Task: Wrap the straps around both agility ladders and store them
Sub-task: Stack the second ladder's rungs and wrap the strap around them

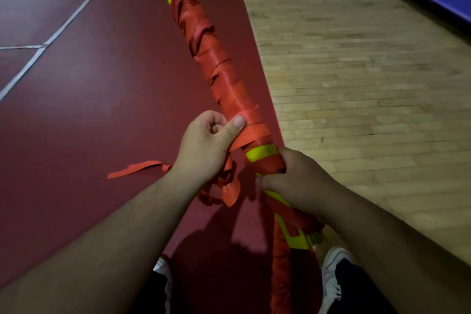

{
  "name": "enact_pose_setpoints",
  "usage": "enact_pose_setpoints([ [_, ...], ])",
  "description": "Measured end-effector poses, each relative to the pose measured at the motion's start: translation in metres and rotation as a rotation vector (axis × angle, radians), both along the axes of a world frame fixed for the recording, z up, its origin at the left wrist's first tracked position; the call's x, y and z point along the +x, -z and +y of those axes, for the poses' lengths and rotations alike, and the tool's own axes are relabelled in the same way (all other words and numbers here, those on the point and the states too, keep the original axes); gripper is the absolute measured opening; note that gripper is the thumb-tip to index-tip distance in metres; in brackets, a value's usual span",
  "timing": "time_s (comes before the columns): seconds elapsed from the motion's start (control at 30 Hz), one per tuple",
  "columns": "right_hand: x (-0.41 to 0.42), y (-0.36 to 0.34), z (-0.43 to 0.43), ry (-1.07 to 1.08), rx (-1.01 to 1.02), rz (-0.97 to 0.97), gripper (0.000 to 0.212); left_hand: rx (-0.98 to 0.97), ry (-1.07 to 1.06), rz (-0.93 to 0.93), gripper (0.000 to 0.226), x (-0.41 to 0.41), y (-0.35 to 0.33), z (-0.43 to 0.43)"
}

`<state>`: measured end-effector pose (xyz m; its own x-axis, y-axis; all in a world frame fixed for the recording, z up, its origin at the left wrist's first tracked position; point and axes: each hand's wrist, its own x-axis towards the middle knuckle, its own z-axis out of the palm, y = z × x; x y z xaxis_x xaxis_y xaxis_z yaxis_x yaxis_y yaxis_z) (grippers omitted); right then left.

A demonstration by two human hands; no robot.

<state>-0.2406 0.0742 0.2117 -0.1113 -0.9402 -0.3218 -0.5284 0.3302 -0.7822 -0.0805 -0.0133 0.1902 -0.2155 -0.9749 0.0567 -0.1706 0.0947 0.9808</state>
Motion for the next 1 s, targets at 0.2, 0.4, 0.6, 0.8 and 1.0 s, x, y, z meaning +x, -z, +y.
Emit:
enact_pose_setpoints([
  [0.2, -0.006, 0.004, 0.0, 0.103, -0.037, 0.083, 0.012, 0.23, 0.404, 0.04, 0.026, 0.011, -0.015, 0.002],
  [0.4, 0.003, 0.006, 0.001, 0.027, -0.059, 0.013, 0.016, 0.377, 0.407, 0.103, 0.026, 0.007, -0.016, 0.008],
  [0.6, -0.008, 0.003, -0.003, -0.015, -0.028, -0.021, 0.026, 0.104, 0.308, -0.001, 0.022, 0.003, -0.02, 0.014],
  [0.8, 0.0, 0.015, -0.001, 0.029, -0.113, 0.236, 0.05, 0.072, 0.241, 0.008, 0.016, -0.003, -0.027, 0.014],
  [1.0, -0.011, 0.012, -0.002, 0.133, -0.205, 0.344, 0.032, 0.242, 0.511, 0.062, 0.018, 0.01, -0.033, 0.005],
])
